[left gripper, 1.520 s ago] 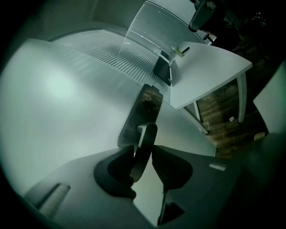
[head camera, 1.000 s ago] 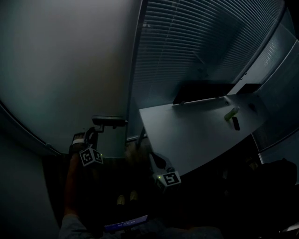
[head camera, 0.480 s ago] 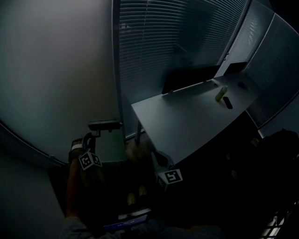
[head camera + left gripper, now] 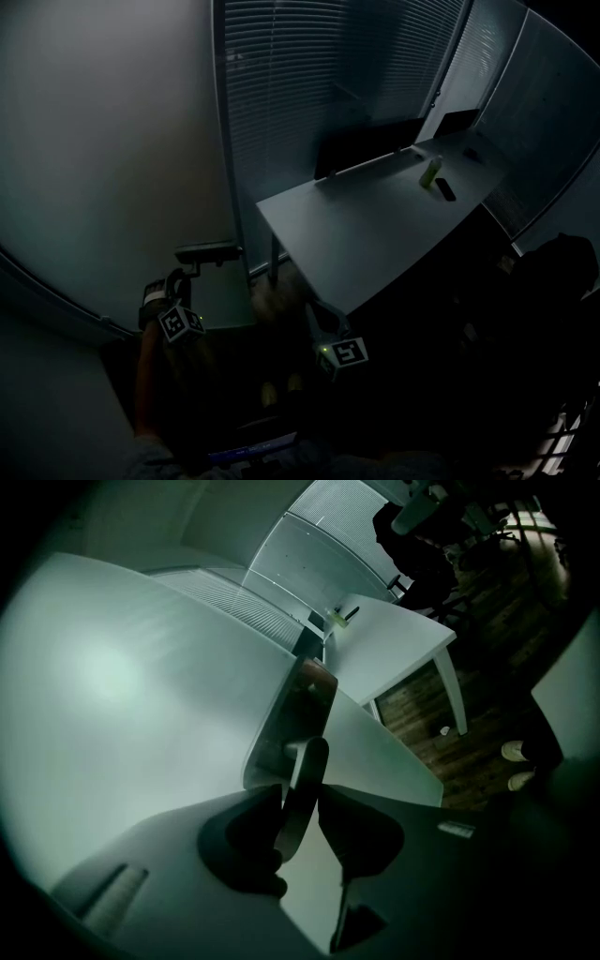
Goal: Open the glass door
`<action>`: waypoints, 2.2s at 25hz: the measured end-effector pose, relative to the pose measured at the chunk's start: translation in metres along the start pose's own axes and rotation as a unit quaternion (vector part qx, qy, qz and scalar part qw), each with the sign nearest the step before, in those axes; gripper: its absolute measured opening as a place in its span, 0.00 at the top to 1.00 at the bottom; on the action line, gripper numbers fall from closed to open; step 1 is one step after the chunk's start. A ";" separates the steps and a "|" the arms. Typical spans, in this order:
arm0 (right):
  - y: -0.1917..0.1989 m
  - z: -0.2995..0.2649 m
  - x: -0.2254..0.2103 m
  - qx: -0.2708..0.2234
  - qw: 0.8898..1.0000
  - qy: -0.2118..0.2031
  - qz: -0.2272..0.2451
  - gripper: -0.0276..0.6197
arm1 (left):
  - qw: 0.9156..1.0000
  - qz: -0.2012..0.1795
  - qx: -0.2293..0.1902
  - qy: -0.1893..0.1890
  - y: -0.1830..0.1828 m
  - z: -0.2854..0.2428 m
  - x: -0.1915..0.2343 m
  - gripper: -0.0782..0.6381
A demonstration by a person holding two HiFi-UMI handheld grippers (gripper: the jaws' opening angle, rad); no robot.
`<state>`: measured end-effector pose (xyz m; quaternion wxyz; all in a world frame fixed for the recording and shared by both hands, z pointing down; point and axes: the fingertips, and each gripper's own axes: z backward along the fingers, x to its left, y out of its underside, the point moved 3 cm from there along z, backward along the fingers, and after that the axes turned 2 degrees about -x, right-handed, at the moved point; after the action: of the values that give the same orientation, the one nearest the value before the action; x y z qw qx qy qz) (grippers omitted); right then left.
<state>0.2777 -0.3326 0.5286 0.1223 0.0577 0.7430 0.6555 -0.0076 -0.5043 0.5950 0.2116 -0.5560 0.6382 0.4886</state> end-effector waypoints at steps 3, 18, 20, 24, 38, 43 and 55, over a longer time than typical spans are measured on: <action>0.004 0.008 0.004 -0.001 1.000 0.000 -0.001 0.95 | 1.000 -0.004 0.001 -0.003 -0.003 0.007 -0.002 0.71; 0.019 0.049 0.030 0.001 1.000 -0.016 -0.006 0.95 | 1.000 -0.015 0.007 -0.010 0.000 0.055 -0.019 0.72; 0.023 0.053 0.033 0.000 1.000 -0.018 -0.008 0.95 | 1.000 -0.015 0.007 -0.010 0.002 0.059 -0.025 0.72; 0.024 0.063 0.040 -0.001 1.000 -0.019 -0.007 0.95 | 1.000 -0.016 0.005 -0.011 0.004 0.071 -0.031 0.72; 0.017 0.120 0.074 -0.016 1.000 -0.024 0.001 0.95 | 1.000 -0.015 0.010 -0.016 0.014 0.133 -0.047 0.71; 0.023 0.132 0.090 -0.015 1.000 -0.026 0.006 0.95 | 1.000 -0.021 0.003 -0.018 0.022 0.147 -0.055 0.71; 0.029 0.171 0.118 -0.017 1.000 -0.014 0.008 0.95 | 0.999 -0.039 -0.013 -0.009 0.037 0.188 -0.068 0.71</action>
<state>0.2060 -0.1353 0.5260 0.1288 0.0704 0.7295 0.6680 -0.0725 -0.3123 0.5833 0.2291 -0.5788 0.6076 0.4933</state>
